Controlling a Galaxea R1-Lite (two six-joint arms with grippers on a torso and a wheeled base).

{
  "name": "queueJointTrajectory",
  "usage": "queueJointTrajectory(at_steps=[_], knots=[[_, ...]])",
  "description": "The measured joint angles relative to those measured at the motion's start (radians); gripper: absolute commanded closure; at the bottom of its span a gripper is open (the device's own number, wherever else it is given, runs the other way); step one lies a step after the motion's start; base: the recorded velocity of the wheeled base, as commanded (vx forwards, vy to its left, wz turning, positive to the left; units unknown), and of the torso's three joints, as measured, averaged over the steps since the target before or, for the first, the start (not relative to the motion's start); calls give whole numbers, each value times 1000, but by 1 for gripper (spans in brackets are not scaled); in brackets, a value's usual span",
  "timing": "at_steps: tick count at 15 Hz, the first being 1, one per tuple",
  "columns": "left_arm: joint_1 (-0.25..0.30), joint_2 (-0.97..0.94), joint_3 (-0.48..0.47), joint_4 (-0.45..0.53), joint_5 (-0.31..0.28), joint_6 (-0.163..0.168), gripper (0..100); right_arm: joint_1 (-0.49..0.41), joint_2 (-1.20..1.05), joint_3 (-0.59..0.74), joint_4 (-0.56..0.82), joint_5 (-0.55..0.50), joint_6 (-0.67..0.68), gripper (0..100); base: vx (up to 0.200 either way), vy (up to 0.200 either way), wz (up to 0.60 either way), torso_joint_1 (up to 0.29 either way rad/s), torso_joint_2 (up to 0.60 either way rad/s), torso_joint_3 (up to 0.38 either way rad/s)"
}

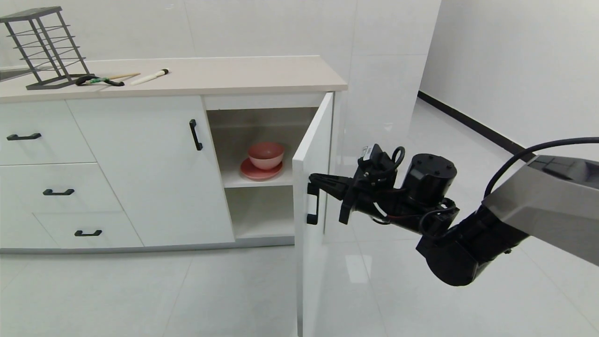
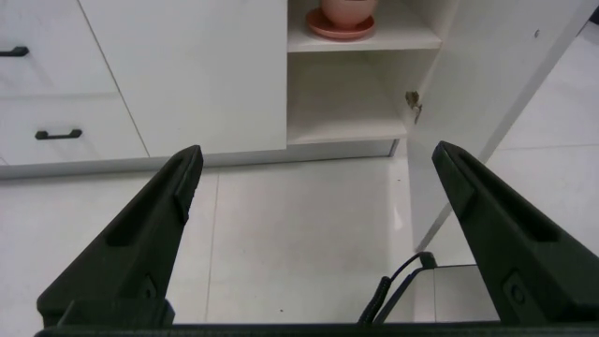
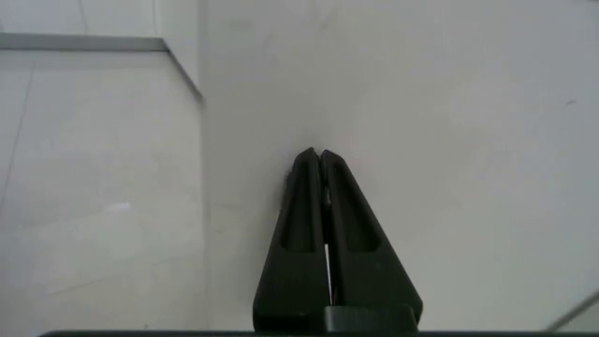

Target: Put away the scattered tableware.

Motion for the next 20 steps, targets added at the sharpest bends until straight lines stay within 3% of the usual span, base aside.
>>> queueJointTrajectory(at_steps=[11,15,20], knots=[[0,0,0,0,0,-1,0,36,82,-129,0,-1,9,100,0,0,0,0,0,0],[0,0,0,0,0,-1,0,61,144,-259,1,-33,45,100,0,0,0,0,0,0],[2,0,0,0,-1,-2,0,68,197,-357,0,-54,54,100,0,200,0,2,2,1]])
